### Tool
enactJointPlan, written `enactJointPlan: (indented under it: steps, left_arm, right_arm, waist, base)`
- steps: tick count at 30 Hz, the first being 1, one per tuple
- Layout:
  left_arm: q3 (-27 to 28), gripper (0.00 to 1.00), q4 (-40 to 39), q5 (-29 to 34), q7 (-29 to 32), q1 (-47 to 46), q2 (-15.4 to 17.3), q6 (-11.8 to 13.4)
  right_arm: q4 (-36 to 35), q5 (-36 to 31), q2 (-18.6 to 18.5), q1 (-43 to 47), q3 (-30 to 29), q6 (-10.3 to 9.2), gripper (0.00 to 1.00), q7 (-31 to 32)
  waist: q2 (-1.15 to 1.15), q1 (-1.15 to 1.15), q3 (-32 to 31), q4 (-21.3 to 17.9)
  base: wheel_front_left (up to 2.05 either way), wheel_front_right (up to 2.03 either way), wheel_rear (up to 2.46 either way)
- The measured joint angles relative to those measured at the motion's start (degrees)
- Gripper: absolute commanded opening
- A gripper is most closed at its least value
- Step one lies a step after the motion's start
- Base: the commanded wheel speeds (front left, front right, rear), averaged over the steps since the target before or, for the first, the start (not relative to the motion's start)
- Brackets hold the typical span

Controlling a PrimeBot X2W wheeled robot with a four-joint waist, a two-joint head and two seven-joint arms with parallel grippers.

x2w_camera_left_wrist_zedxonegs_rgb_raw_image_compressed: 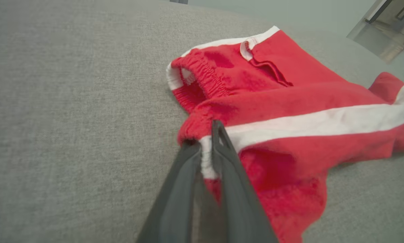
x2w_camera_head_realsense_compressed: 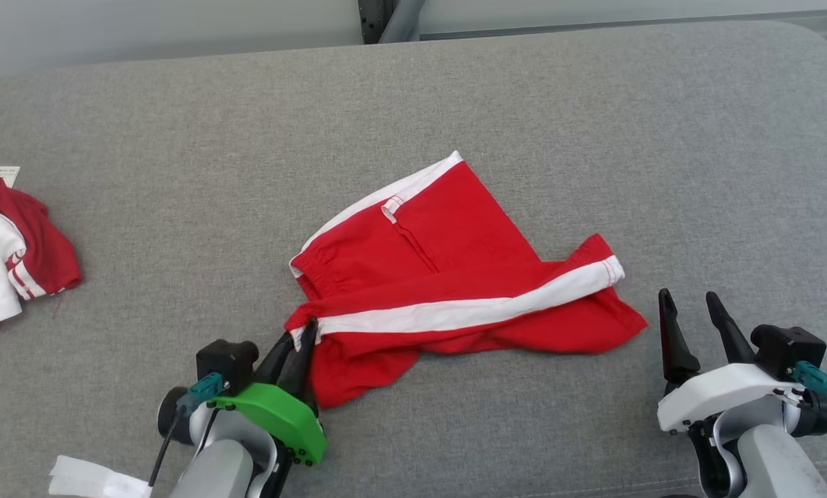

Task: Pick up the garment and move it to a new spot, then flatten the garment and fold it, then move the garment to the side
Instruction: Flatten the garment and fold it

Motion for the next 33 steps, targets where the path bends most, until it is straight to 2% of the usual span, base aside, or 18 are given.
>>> enactJointPlan:
  steps: [2,7,21,27,33]
  left_arm:
    - [1.4,1.00,3.4,0.9,0.0,0.0,-0.2,-0.1]
    - [5.4,1.00,2.7,3.7,0.0,0.9,-1.0,-0.1]
    - [18.3,1.00,-11.5,14.6,0.0,12.1,-2.6,0.9]
    - [19.7,1.00,-14.5,17.3,0.0,15.9,-2.9,0.9]
    - [17.7,1.00,-14.5,17.9,0.0,17.8,-3.0,0.8]
  right_arm:
    - [0.3,0.0,0.3,0.0,0.0,0.00,1.00,0.0]
    - [0.4,0.0,0.6,0.3,-0.5,0.00,1.00,0.0]
    - [-3.8,-2.7,2.2,2.7,-1.3,0.00,1.00,0.0]
    - [-5.0,-4.9,2.6,4.3,-0.5,0.00,1.00,0.0]
    - [-5.4,-5.6,3.0,5.8,-0.2,0.00,1.00,0.0]
  waist:
    - [0.00,0.00,-0.5,-0.4]
    - [0.00,0.00,-2.0,-0.5]
    - [0.00,0.00,-6.4,0.8]
    - [0.00,0.00,-8.8,1.1]
    - [0.00,0.00,-10.7,1.5]
  base:
    - [0.00,0.00,0.00]
    - [0.00,0.00,0.00]
    - [0.00,0.00,0.00]
    - [0.00,0.00,0.00]
    - [0.00,0.00,0.00]
